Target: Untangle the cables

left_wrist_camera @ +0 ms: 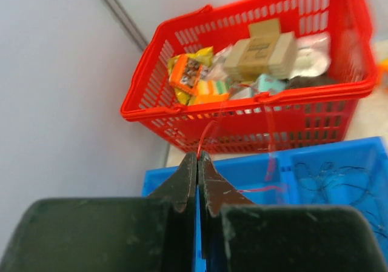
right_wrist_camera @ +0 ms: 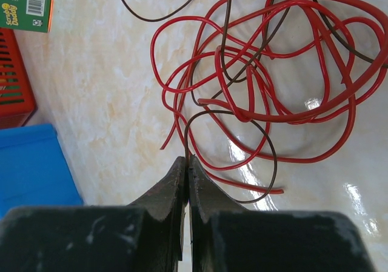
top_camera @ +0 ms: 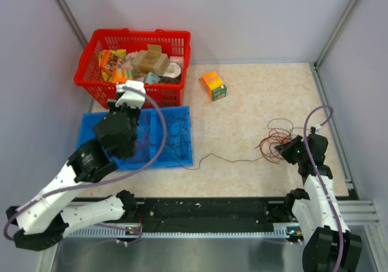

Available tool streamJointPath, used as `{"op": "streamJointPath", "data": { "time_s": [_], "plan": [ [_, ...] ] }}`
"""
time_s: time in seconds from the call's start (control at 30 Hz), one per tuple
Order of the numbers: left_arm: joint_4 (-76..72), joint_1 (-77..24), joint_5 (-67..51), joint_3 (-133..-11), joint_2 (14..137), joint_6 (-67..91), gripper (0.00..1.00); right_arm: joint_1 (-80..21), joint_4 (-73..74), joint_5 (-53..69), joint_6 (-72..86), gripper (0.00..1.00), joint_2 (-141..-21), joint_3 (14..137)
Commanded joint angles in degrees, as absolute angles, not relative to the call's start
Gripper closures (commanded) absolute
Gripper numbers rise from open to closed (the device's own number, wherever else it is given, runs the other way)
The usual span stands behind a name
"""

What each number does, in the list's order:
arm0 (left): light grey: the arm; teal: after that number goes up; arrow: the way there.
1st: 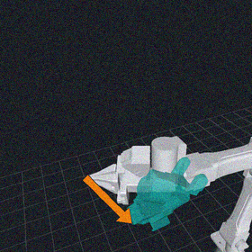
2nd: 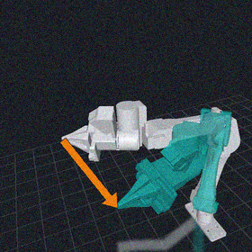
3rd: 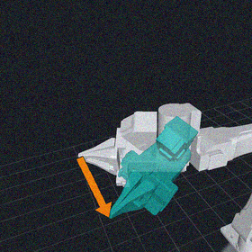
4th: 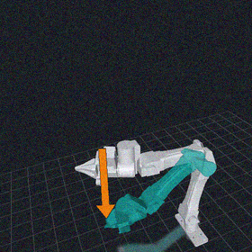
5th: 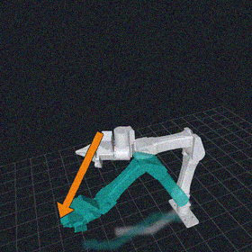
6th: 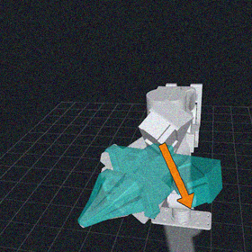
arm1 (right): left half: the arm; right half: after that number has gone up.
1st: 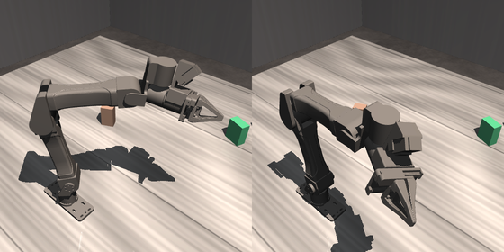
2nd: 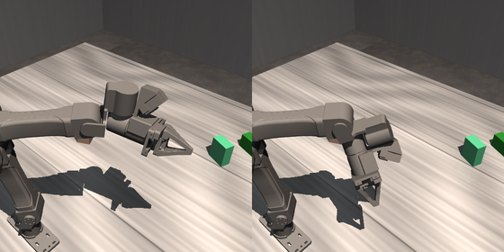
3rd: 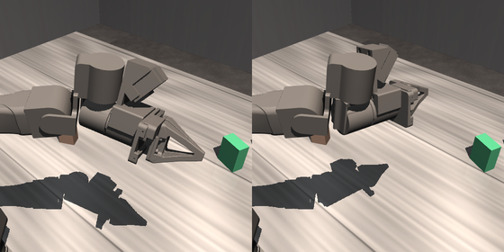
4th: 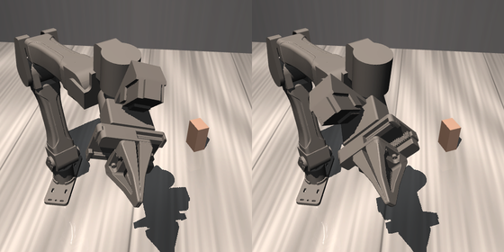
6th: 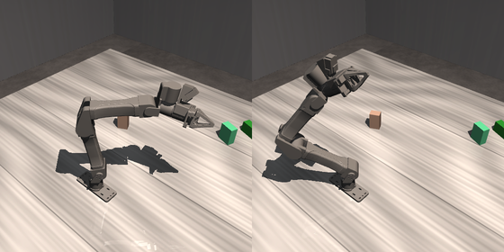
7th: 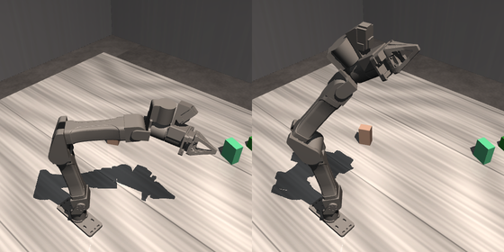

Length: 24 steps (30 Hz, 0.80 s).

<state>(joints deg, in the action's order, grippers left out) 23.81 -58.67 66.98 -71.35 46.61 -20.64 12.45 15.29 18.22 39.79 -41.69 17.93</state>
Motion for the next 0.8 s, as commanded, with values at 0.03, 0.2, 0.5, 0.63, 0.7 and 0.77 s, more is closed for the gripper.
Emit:
{"op": "streamJointPath", "data": {
  "time_s": [0.03, 0.2, 0.5, 0.63, 0.7, 0.77],
  "plan": [
    [34.6, -35.8, 42.3, -71.7, 50.7, -1.1, 1.00, 13.2, 13.3, 19.2, 37.9, 1.00, -40.9, 17.1],
    [38.1, -28.2, 47.2, -72.5, 50.5, 9.6, 1.00, 13.2, 16.3, 20.7, 39.3, 1.00, -38.5, 21.0],
    [34.8, -23.9, 50.5, -75.0, 35.5, 11.4, 1.00, 13.2, 25.3, 19.8, 41.4, 1.00, -37.2, 45.0],
    [29.4, -23.9, 54.0, -75.7, 30.1, 5.2, 1.00, 13.2, 32.1, 10.2, 37.5, 1.00, -39.9, 57.0],
    [27.1, -24.2, 56.4, -75.8, 28.7, 1.6, 1.00, 13.4, 34.6, 4.5, 35.4, 1.00, -41.5, 62.1],
    [25.6, -25.4, 60.2, -75.7, 27.0, 0.4, 1.00, 14.4, 36.2, 1.6, 34.7, 1.00, -42.8, 66.3]
  ]
}}
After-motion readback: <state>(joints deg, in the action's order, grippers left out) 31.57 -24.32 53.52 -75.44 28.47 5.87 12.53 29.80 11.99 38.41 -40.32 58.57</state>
